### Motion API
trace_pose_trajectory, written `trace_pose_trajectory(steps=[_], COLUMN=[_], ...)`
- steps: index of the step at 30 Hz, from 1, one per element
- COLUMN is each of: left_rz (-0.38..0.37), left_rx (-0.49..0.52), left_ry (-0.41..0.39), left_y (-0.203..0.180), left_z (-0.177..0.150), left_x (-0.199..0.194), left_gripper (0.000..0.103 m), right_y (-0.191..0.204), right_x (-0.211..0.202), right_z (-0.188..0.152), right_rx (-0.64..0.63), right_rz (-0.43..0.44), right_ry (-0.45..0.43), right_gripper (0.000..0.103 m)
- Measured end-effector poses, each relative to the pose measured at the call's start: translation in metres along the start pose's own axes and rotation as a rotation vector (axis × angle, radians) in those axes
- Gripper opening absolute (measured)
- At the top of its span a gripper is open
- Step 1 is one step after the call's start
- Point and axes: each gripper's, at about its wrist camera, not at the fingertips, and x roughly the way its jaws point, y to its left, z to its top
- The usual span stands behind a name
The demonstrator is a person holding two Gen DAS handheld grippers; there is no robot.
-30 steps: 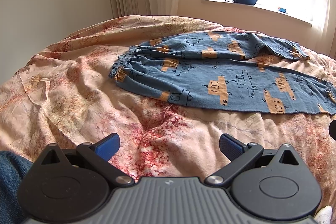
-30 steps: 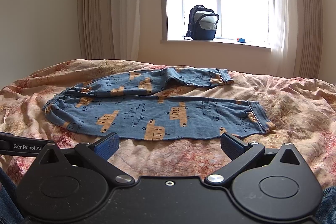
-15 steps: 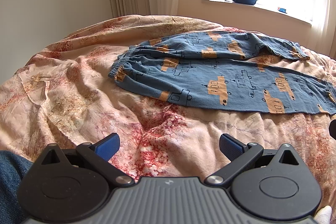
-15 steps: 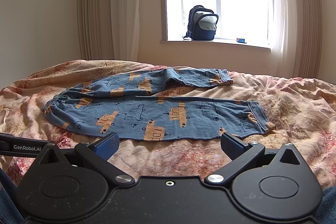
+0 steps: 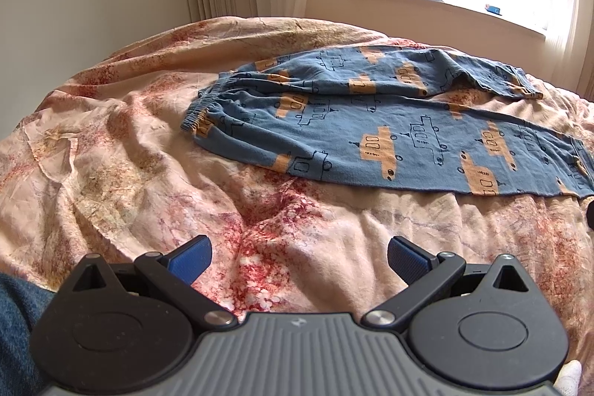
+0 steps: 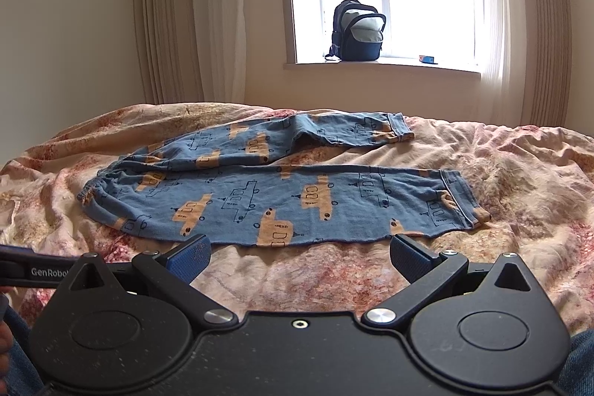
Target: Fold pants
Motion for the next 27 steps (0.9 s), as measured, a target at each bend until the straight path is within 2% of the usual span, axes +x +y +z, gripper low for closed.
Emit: trace_pose_trajectory(steps=[8, 12, 17, 19, 22, 23, 27], left_rz=[-0.035, -0.039, -0.043, -0.039, -0.028, -0.023, -0.018], left_rx=[-0.029, -0.005, 0.047, 0.081, 0.137, 0.152, 0.181], left_ry=[0.027, 0.022, -0.003, -0.019, -0.041, -0.049, -0.071], left_y=[0.005, 0.003, 0.003, 0.003, 0.005, 0.007, 0.028], left_z=[0.026, 0.050, 0.087, 0.106, 0.134, 0.143, 0.192], left_x=[0.015, 0.030, 0.058, 0.073, 0.097, 0.106, 0.151], left_gripper=[0.103, 0.103, 0.103, 0.103, 0.103, 0.103, 0.103], right_y=[-0.011, -0.011, -0.008, -0.008, -0.019, -0.021, -0.020], right_x=[0.024, 0.052, 0.094, 0.111, 0.141, 0.152, 0.209], right_z=[0.021, 0.033, 0.052, 0.059, 0.070, 0.074, 0.097], right_rx=[-0.031, -0.075, -0.159, -0.195, -0.184, -0.198, -0.267], right_rz=[0.076, 0.113, 0.215, 0.292, 0.515, 0.557, 0.619], right_ry=[0.017, 0.026, 0.058, 0.048, 0.012, 0.009, 0.050], right_gripper=[0.103, 0.103, 0.103, 0.103, 0.103, 0.103, 0.103])
